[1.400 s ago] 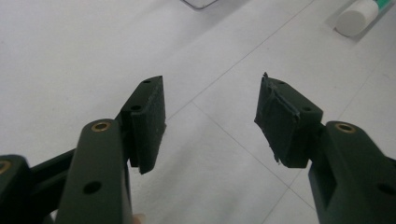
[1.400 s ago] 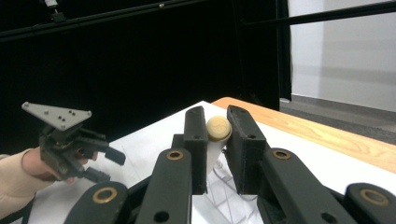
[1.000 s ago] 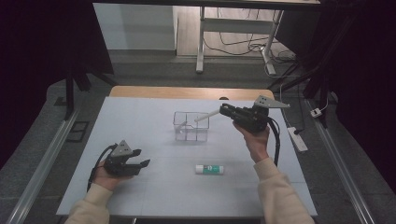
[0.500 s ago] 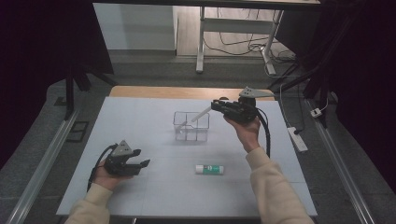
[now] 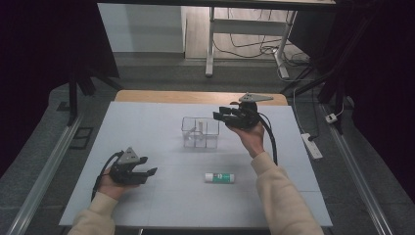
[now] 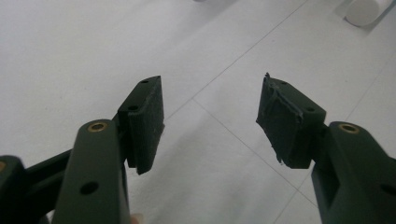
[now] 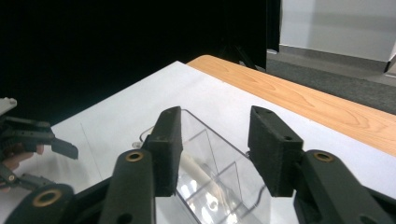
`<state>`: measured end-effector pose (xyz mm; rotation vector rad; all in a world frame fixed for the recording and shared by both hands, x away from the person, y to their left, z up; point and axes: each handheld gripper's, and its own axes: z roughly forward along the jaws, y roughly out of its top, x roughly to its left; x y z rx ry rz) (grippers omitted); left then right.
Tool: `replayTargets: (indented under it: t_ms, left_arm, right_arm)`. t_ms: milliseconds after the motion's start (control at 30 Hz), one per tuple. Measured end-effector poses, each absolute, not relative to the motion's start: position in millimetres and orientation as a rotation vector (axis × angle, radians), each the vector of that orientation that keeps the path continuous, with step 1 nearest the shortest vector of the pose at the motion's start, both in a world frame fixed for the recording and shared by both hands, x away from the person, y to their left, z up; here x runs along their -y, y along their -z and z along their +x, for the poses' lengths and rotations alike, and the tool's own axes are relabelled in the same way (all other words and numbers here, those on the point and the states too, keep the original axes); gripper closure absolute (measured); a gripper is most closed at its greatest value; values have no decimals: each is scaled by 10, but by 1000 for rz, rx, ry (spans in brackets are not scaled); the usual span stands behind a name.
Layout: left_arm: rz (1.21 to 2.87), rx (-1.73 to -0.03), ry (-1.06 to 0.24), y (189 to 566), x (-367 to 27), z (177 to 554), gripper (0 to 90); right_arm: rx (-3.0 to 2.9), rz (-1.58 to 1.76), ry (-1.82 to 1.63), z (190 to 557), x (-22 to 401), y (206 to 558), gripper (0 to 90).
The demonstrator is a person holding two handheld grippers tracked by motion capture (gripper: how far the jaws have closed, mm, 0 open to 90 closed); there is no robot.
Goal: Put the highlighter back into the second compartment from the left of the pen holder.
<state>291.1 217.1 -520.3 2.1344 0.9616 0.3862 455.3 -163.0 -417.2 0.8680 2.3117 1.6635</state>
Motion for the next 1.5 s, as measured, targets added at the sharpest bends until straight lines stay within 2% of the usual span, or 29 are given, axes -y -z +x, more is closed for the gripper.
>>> replayTargets:
  t_ms: [933, 1500]
  left_arm:
    - [2140, -959, -388, 5205, -2158, 2913, 398]
    - [2137, -958, -391, 5197, -2160, 2910, 398]
  right_arm:
    - [-2369, 806, -1587, 4123, 2106, 4430, 479]
    - [-2422, 773, -1553, 3957, 2188, 4558, 466]
